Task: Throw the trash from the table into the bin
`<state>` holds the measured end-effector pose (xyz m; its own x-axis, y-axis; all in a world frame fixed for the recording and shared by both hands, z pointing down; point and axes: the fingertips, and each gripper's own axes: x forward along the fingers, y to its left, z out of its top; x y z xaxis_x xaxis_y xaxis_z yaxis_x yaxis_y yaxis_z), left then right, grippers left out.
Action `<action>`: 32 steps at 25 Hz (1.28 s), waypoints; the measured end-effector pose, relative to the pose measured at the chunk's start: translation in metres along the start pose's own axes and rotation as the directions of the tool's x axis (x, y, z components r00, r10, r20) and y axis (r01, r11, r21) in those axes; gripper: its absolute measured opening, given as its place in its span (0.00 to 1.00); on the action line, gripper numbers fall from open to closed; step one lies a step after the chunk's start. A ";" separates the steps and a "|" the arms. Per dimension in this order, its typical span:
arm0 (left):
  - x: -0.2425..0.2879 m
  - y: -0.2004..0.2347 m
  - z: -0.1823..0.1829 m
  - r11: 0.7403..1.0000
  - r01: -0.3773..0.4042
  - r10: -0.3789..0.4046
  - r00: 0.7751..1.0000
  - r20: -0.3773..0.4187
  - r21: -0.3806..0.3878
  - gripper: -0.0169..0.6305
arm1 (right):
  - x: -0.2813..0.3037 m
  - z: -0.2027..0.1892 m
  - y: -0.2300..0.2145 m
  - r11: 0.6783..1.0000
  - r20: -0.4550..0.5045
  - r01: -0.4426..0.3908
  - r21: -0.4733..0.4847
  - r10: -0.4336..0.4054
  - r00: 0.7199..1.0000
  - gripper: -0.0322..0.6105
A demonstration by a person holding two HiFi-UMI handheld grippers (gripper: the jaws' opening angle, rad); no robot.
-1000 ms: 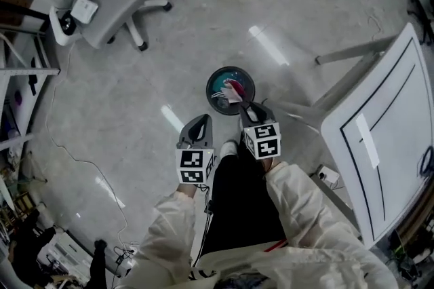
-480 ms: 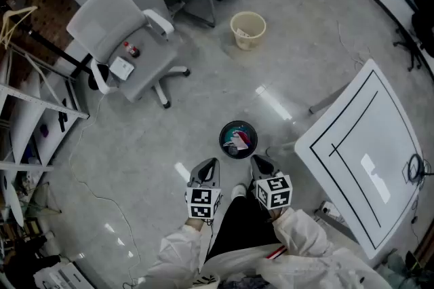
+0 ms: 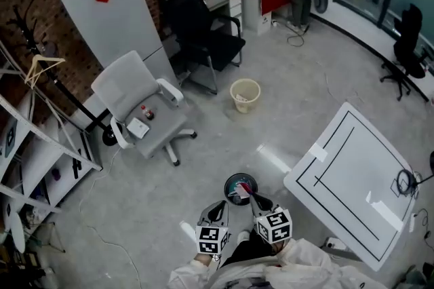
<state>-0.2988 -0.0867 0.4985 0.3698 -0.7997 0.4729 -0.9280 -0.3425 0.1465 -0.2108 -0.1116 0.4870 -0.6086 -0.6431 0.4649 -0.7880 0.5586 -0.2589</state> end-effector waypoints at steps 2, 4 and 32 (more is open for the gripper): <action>-0.006 -0.006 0.006 1.000 -0.001 0.001 1.000 0.014 0.005 0.04 | -0.012 0.005 0.011 1.000 0.002 -0.009 -0.024 0.009 1.000 0.08; -0.012 -0.011 0.017 1.000 -0.002 0.001 1.000 0.028 0.020 0.04 | -0.020 0.011 0.021 0.998 0.005 -0.022 -0.050 0.022 1.000 0.08; 0.011 -0.238 0.112 0.866 0.407 -0.440 0.896 0.057 0.289 0.04 | -0.223 0.056 -0.091 0.925 0.272 0.351 0.149 -0.379 0.885 0.08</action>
<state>-0.0691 -0.0696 0.3718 0.7421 -0.5943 0.3099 -0.6407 -0.7648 0.0678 -0.0089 -0.0482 0.3599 -0.2647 -0.9229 0.2795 -0.9559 0.2129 -0.2022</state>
